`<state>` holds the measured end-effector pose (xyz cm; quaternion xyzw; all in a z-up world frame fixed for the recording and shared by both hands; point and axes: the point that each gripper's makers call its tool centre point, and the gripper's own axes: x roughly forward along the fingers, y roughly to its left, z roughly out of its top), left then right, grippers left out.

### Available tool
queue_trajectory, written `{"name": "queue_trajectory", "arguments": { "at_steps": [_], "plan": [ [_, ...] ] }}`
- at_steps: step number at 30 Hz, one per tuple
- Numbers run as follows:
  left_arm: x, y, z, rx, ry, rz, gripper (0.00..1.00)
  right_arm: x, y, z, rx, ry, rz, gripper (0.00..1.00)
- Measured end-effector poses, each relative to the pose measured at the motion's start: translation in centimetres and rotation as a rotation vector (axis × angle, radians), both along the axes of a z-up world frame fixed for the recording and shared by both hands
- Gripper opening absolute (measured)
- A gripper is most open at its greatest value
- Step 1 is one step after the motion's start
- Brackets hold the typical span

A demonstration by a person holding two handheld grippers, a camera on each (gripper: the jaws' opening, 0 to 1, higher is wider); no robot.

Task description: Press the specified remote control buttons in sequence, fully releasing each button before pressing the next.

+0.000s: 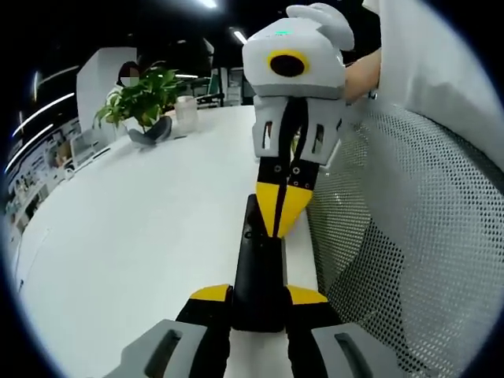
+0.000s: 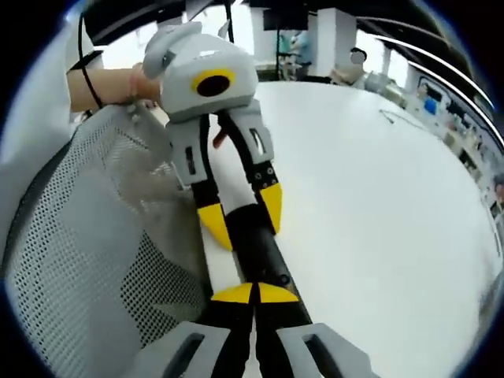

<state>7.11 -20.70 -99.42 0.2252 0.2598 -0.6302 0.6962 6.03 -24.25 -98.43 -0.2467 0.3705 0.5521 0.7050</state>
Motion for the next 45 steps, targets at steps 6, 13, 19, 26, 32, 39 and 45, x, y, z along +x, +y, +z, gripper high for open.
{"name": "queue_trajectory", "arguments": {
  "at_steps": [6, 13, 19, 26, 32, 39, 45],
  "plan": [
    [0.0, -0.2, 0.0, 0.005, 0.0, 0.004, 0.25, 1.2, -0.6, 0.4, -0.003, -0.013, -0.042, 0.0],
    [-0.2, 0.6, 0.1, 0.072, -0.005, 0.026, 0.27, 0.9, 0.0, 0.0, -0.026, -0.029, 0.006, 0.0],
    [-0.4, 0.8, 0.1, 0.069, -0.018, 0.028, 0.25, 1.1, 0.1, 0.0, -0.045, -0.03, 0.014, 0.0],
    [-0.4, 0.7, 0.2, 0.047, -0.014, 0.046, 0.25, 1.2, 0.3, -0.1, -0.109, -0.077, 0.059, 0.0],
    [-0.4, 0.7, 0.2, 0.04, -0.004, 0.049, 0.25, 1.5, 0.2, 0.0, -0.06, -0.056, -0.006, 0.0],
    [-0.4, 0.7, 0.3, 0.031, -0.002, 0.06, 0.25, 1.1, -0.5, 0.1, -0.053, -0.014, -0.025, 0.0],
    [-0.4, 0.2, 0.3, 0.021, -0.005, 0.051, 0.26, 0.8, 0.2, 0.2, -0.054, -0.032, 0.029, 0.0]
  ]
}}
